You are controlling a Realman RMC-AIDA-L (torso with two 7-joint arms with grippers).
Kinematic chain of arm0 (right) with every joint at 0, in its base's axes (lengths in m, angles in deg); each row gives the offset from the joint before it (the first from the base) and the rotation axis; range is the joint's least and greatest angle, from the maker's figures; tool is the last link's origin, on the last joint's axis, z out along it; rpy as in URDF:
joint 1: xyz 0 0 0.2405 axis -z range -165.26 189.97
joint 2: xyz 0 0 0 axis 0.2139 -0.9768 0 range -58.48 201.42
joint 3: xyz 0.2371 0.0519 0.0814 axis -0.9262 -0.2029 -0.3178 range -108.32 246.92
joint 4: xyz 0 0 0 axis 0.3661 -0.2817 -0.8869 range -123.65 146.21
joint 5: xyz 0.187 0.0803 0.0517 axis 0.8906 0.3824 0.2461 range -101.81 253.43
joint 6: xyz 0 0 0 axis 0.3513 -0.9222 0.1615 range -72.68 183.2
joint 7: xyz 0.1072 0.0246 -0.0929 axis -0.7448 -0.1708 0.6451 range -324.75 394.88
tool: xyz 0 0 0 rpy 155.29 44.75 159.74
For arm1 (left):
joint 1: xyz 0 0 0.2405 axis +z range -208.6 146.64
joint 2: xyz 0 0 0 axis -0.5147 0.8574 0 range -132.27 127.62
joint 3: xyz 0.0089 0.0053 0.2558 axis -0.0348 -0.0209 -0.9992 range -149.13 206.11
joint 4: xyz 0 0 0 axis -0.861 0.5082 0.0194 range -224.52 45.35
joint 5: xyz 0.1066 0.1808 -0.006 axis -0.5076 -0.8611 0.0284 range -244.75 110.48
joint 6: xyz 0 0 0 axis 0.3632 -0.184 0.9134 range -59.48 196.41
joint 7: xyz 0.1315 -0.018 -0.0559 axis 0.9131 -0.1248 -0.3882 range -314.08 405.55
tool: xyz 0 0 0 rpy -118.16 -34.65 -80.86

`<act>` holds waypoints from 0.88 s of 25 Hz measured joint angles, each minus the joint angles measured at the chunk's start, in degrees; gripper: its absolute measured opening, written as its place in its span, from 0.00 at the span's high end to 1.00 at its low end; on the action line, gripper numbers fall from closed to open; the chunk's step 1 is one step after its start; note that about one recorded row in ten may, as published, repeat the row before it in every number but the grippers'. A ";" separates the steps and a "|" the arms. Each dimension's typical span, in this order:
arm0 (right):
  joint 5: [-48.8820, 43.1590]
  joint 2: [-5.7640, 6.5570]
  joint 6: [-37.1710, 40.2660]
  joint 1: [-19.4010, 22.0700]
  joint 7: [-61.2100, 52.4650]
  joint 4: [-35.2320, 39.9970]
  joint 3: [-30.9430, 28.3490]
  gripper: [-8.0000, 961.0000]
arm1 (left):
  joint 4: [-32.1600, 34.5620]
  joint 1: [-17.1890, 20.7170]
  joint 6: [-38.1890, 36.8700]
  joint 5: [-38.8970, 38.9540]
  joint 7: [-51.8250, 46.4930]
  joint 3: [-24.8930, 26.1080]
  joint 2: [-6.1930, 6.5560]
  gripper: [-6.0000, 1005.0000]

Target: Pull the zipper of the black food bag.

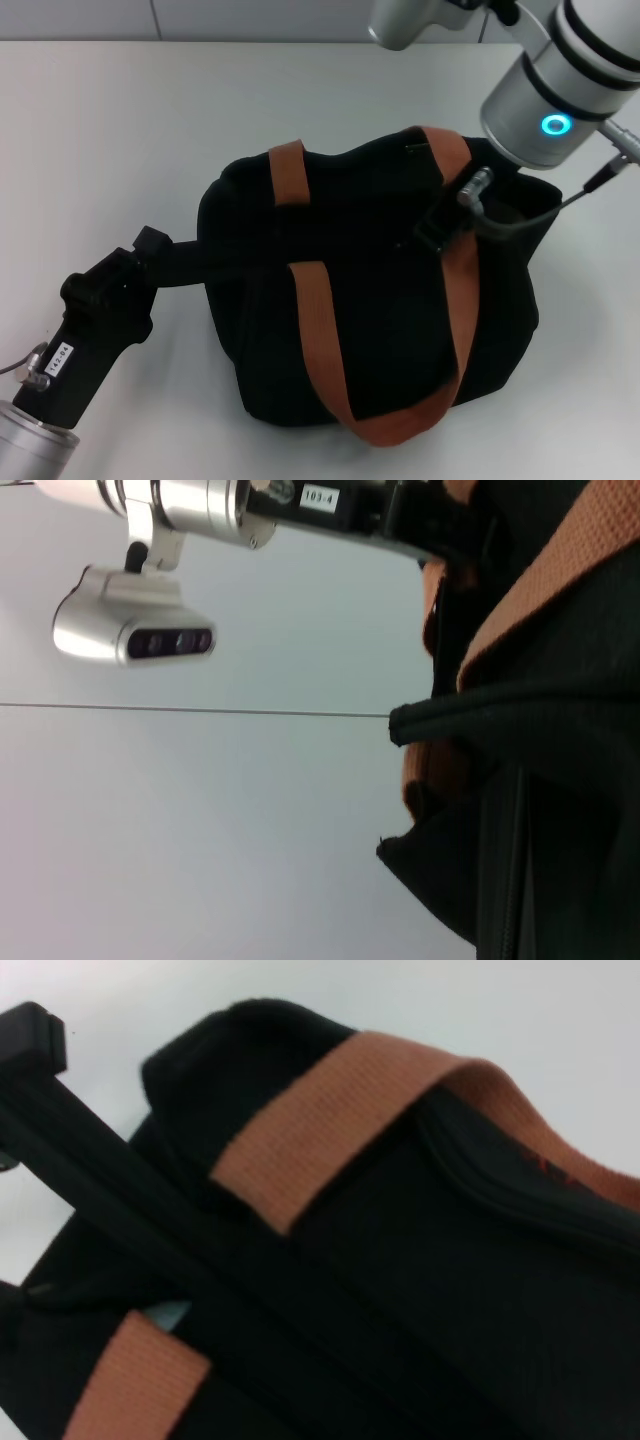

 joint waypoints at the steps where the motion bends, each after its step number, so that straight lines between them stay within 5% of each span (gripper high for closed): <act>1: 0.00 0.00 0.00 0.00 0.00 0.00 0.00 0.99 | 0.00 0.00 0.00 0.00 0.00 0.00 0.00 0.97; 14: -1.84 0.24 7.40 9.70 4.90 8.17 -14.58 0.97 | -1.32 -0.29 0.64 0.33 -0.73 4.01 0.04 0.97; 22: 23.57 0.22 6.63 20.03 22.71 4.80 -30.59 0.91 | -2.09 0.08 0.77 -0.20 -0.86 1.39 0.03 0.97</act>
